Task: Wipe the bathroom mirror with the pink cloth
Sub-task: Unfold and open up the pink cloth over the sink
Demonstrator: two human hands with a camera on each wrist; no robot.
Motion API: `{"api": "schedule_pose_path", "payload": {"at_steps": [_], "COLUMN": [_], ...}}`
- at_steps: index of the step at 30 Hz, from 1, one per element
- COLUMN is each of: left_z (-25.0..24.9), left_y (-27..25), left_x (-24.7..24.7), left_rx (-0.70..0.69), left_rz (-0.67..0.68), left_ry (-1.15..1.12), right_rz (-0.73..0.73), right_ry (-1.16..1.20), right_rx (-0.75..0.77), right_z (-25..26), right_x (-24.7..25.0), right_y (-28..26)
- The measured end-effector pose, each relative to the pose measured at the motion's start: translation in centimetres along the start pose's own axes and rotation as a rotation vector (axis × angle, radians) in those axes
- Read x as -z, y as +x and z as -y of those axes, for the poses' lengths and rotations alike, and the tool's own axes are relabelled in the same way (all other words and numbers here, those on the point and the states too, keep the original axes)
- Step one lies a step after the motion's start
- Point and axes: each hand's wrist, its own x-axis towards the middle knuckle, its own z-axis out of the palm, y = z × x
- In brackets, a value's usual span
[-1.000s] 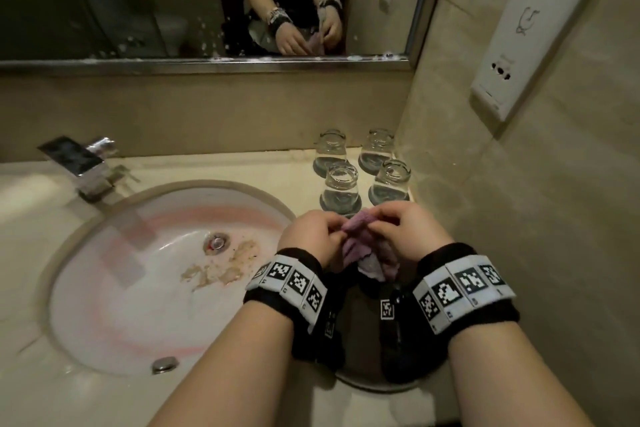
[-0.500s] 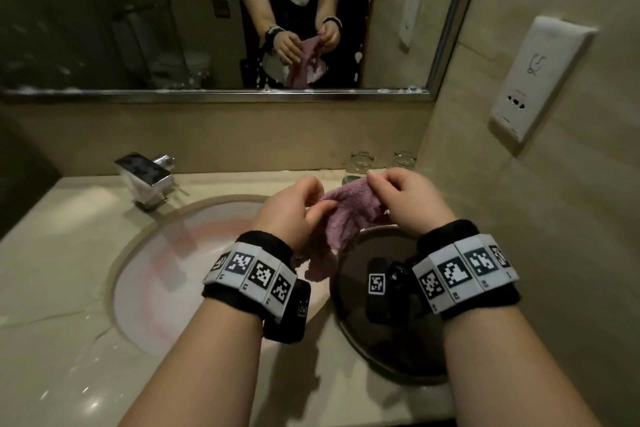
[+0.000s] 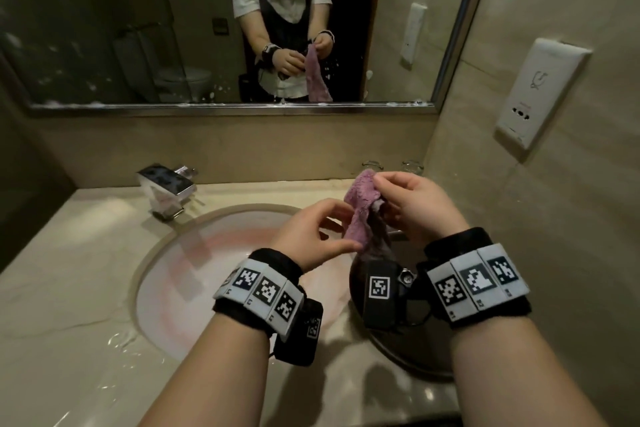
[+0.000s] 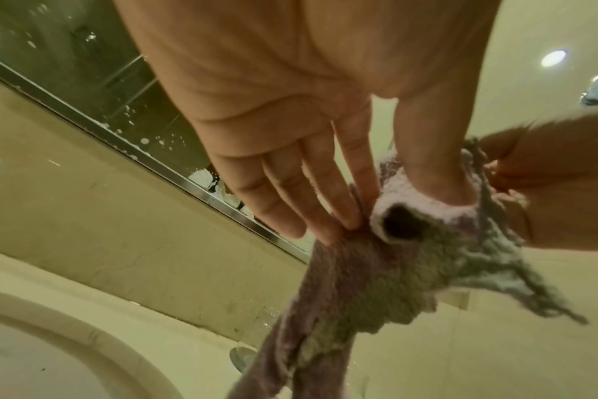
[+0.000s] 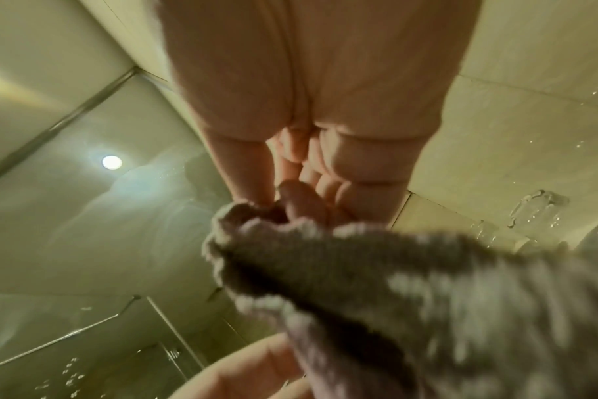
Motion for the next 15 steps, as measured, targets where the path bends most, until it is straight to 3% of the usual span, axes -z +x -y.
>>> {"api": "schedule_pose_path", "payload": {"at_steps": [7, 10, 15], "left_z": [0.0, 0.1, 0.2], "left_y": [0.3, 0.3, 0.1], "left_x": [-0.3, -0.3, 0.6], "left_rx": [0.001, -0.009, -0.017], "left_rz": [-0.036, -0.082, -0.097], "left_ry": [0.081, 0.069, 0.064], "right_rz": [0.238, 0.314, 0.19], "right_ry": [0.029, -0.105, -0.44], "right_rx": [-0.039, -0.026, 0.021], "right_z": [0.1, -0.4, -0.7], "right_x": [0.4, 0.5, 0.1], "right_y": [-1.6, -1.7, -1.2]}}
